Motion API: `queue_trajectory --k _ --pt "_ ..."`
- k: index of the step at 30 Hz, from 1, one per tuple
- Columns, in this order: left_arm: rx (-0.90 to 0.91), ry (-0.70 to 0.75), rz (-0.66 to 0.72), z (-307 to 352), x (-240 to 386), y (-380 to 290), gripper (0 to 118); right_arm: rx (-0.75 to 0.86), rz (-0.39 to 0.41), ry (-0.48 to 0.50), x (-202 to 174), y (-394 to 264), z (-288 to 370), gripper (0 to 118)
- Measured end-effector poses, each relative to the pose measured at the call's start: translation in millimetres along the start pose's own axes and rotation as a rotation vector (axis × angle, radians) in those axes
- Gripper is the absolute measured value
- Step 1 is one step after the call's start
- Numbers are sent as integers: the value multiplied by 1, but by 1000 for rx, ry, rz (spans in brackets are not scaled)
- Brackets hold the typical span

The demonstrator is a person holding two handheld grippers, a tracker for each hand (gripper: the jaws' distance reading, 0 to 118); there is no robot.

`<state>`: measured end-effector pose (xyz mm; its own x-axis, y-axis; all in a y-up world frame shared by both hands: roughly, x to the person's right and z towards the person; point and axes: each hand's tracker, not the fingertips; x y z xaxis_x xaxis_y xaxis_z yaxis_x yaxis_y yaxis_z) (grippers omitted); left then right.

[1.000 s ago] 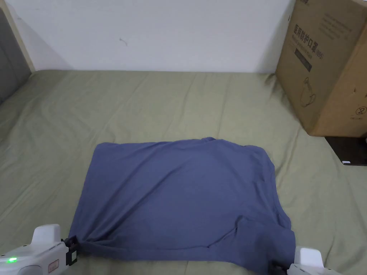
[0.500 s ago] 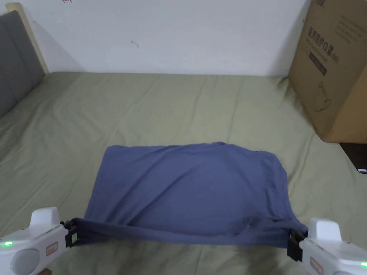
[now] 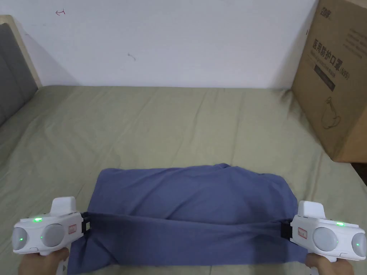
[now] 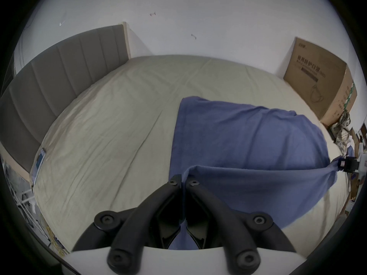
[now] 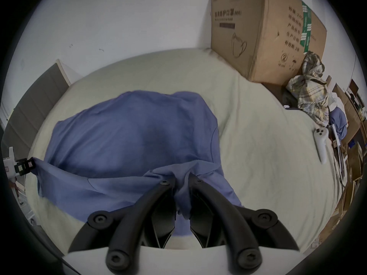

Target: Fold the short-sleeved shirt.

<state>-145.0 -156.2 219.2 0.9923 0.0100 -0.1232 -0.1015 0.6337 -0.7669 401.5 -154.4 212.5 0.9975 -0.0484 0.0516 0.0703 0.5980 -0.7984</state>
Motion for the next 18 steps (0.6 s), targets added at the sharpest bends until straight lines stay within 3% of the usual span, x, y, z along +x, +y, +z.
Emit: queue_trajectory --k 5,9,11,14,16,17,18 --pt "-99 42 -30 -48 5 1 0 -75 24 -20 8 9 -62 9" --pt "-158 54 -43 -59 8 -7 1 -133 23 -35 3 1 -76 11" --pt "-134 61 -38 -51 10 -8 19 -116 16 -36 1 -2 -67 35" --pt "-113 23 11 -33 11 -1 36 -23 19 -23 2 0 -46 55" --pt "-36 -19 41 -9 16 4 88 59 34 -4 0 5 -21 95" --pt "24 -46 49 8 20 6 103 114 32 7 -1 7 -2 99" --pt "74 -73 52 24 24 9 110 173 37 23 -3 9 15 99"
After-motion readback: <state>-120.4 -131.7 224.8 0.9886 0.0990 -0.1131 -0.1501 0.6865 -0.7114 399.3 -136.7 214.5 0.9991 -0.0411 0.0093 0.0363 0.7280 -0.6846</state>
